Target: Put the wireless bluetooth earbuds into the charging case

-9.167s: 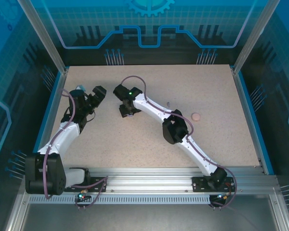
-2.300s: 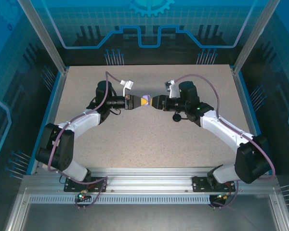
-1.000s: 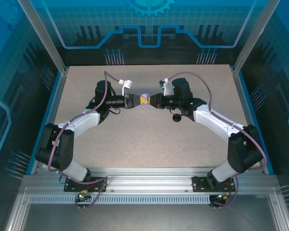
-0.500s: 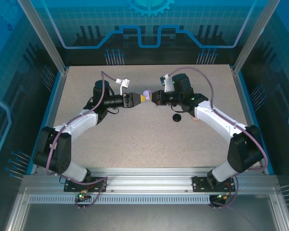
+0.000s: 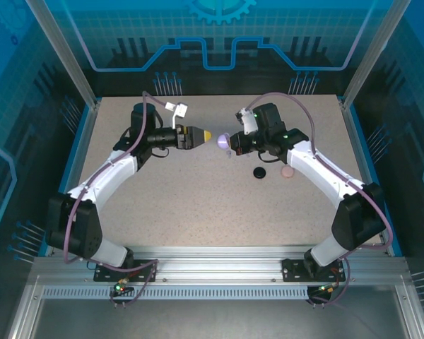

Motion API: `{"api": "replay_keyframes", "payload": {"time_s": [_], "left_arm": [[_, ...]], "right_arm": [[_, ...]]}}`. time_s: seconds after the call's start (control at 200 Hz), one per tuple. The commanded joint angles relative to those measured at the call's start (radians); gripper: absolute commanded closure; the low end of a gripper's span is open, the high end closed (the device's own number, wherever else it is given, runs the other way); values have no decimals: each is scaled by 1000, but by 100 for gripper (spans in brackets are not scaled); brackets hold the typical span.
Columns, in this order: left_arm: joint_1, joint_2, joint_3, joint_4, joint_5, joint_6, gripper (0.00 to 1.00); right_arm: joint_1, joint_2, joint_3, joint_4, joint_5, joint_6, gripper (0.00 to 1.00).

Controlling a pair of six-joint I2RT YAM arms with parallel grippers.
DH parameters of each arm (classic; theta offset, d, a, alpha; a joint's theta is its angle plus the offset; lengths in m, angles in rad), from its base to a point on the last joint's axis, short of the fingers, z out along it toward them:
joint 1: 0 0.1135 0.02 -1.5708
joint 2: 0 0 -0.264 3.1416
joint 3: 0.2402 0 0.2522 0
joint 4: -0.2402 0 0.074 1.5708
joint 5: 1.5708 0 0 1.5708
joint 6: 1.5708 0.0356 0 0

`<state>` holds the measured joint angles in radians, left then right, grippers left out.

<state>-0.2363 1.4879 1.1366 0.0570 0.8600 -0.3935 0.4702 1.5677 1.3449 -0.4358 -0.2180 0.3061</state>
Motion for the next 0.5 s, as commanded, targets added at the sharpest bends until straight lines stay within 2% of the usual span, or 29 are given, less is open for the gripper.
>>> {"api": "replay_keyframes", "payload": {"time_s": [0.0,0.495], "left_arm": [[5,43,79,-187,-4,132,1],[5,246,384,-638,133,412,1]], "right_arm": [[-7,18,54,-68,21,-96,100],[-4,26,106,-155,-14,-263,100]]}}
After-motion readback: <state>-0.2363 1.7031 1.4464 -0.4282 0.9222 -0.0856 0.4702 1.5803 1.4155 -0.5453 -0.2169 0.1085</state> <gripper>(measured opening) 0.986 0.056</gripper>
